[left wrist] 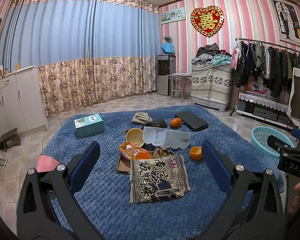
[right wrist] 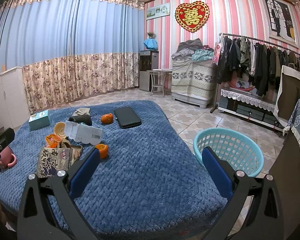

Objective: Collect trash

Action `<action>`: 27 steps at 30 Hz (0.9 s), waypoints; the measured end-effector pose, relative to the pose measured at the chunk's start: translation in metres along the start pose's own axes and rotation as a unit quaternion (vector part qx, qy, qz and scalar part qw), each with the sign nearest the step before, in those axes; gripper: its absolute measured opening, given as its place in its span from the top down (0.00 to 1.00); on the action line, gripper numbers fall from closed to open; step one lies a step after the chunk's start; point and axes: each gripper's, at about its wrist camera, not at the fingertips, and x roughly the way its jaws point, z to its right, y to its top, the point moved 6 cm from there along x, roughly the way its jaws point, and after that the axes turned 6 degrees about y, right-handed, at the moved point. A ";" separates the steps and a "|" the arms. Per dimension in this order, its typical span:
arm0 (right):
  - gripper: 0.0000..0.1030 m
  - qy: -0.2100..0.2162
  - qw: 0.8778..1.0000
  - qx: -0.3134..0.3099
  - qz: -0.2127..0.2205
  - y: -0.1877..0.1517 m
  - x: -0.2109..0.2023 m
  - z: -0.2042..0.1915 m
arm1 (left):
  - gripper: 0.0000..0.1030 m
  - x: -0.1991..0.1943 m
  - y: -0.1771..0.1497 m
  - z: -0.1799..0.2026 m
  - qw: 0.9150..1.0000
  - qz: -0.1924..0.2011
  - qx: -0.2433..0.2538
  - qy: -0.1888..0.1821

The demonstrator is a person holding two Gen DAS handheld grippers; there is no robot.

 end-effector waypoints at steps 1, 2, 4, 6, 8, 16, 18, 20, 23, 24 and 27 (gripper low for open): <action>0.04 0.000 1.000 0.000 0.000 0.000 0.000 0.000 | 0.05 0.001 -0.001 0.000 1.000 0.000 0.000 0.000; 0.04 0.000 1.000 0.000 0.000 0.000 0.000 0.000 | 0.05 0.001 -0.001 0.000 1.000 0.001 0.000 0.000; 0.04 0.000 1.000 0.001 0.000 0.000 0.000 0.000 | 0.05 0.001 -0.001 0.000 1.000 0.001 0.000 0.000; 0.04 0.001 1.000 0.001 -0.001 0.000 0.000 0.000 | 0.05 0.000 0.000 0.000 1.000 0.001 0.000 0.001; 0.04 0.001 1.000 0.000 -0.001 0.000 0.000 0.000 | 0.05 -0.001 -0.002 -0.002 1.000 0.000 -0.002 -0.001; 0.04 0.000 1.000 -0.002 0.001 0.000 -0.001 -0.002 | 0.05 -0.003 -0.003 -0.005 1.000 0.002 0.000 0.001; 0.04 0.001 1.000 -0.002 0.001 0.001 -0.001 -0.001 | 0.05 -0.004 -0.003 -0.005 1.000 0.001 -0.001 0.000; 0.04 0.000 1.000 -0.001 0.001 0.000 0.000 -0.001 | 0.05 -0.003 -0.003 -0.005 1.000 0.002 0.000 0.000; 0.04 0.000 1.000 -0.001 0.001 0.001 -0.001 -0.001 | 0.05 -0.003 -0.003 -0.005 1.000 0.002 -0.001 0.000; 0.04 0.000 1.000 -0.001 0.001 0.000 0.000 -0.001 | 0.05 -0.003 -0.003 -0.005 1.000 0.002 0.000 0.000; 0.04 0.000 1.000 -0.001 0.001 0.000 0.000 -0.001 | 0.05 -0.003 -0.003 -0.005 1.000 0.002 0.000 0.000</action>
